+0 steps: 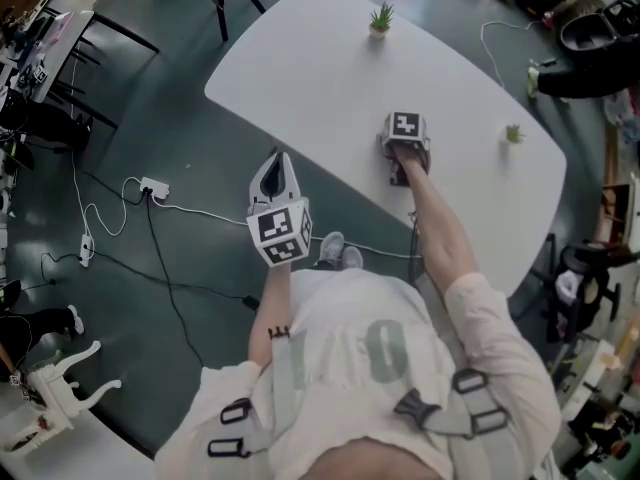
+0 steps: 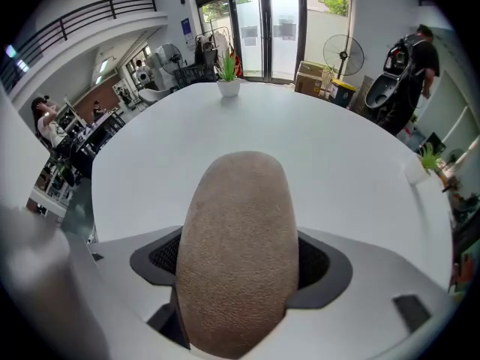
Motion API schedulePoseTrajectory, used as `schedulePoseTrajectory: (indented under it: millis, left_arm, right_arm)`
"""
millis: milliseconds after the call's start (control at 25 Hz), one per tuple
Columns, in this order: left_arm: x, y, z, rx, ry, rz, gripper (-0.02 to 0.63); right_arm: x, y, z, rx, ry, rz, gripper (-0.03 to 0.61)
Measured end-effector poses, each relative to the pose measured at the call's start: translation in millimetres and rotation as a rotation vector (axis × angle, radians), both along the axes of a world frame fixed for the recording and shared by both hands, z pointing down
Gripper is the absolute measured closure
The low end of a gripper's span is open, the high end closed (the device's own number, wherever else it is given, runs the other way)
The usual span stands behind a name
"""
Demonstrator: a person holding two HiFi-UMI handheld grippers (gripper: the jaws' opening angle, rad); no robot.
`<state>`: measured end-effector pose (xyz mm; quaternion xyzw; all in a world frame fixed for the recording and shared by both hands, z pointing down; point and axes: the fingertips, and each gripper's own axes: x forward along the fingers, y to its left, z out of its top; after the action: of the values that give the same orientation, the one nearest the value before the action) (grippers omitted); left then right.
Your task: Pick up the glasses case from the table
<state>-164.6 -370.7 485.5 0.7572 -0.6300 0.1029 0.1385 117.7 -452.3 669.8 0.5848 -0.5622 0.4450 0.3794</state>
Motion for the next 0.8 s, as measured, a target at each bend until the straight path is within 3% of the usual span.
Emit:
schedulePoseTrajectory:
  millis: [120,320,640,800]
  left_arm:
    - [-1.4,0.0,-3.5,0.008,-0.003,0.002,0.611]
    - [-3.2,1.4,-7.8,0.016,-0.001,0.008,0.610]
    - [12.7,3.7,-17.3,0.048,0.011,0.052,0.611]
    - [21.5,3.0,-26.7,0.072,0.014,0.076,0.611]
  right_arm:
    - [1.2,-2.4,-3.7,0.010,-0.039,0.025,0.190]
    - [7.6,-11.3,-25.6,0.088,0.034,-0.053,0.190]
    - [-33.3,-26.2,-94.3,0.372,-0.047,-0.242,0.190]
    - [-16.7,-22.4,-129.8,0.509,0.074,-0.254,0.190]
